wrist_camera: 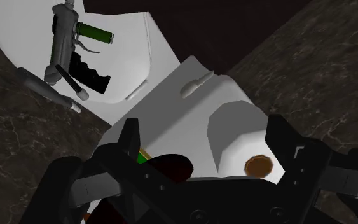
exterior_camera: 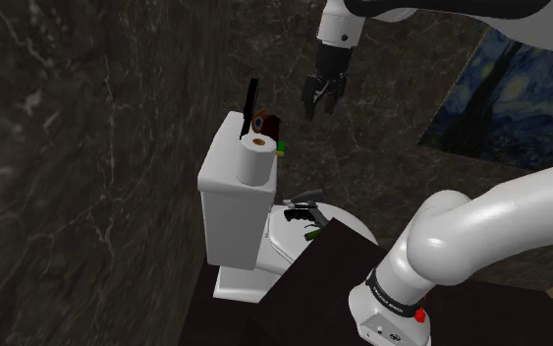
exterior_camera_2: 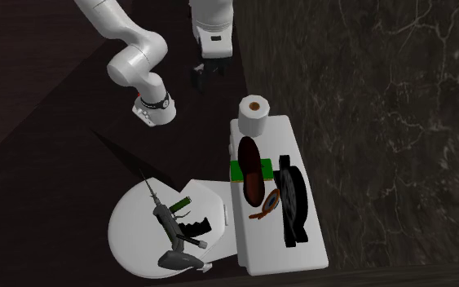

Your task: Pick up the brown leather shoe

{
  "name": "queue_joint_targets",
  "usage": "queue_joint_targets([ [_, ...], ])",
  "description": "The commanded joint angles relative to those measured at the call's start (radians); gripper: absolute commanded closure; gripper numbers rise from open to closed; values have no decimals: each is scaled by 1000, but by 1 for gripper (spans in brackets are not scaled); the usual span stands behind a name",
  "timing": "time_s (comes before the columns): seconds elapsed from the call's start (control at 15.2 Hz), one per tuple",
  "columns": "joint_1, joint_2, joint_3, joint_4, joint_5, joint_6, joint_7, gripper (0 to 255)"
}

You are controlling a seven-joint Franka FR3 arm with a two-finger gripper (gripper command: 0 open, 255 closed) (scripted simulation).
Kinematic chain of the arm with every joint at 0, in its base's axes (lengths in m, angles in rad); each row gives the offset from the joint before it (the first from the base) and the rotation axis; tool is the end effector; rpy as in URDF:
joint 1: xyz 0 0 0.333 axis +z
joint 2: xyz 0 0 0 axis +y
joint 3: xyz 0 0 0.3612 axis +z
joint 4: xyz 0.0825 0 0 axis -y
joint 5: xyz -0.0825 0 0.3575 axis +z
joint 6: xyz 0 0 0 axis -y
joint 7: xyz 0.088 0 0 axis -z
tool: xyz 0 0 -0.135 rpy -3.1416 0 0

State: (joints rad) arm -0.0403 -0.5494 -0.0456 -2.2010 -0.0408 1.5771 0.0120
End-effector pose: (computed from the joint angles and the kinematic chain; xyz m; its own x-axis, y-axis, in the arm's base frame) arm 0.3206 -0.0372 0.5961 0.9932 -0.0888 -0.0747 -0.0877 -0.9960 0.0178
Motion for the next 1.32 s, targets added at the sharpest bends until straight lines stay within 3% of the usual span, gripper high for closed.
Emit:
queue_joint_targets([
  [0.0,-13,96,-20,58,16,18,16,0],
  [0.59,-64,501,-102,380,130,9,77,0],
  [1.12,-147,870,-159,748,273,-85,125,0],
  [1.25,-152,888,-159,753,280,-78,126,0],
])
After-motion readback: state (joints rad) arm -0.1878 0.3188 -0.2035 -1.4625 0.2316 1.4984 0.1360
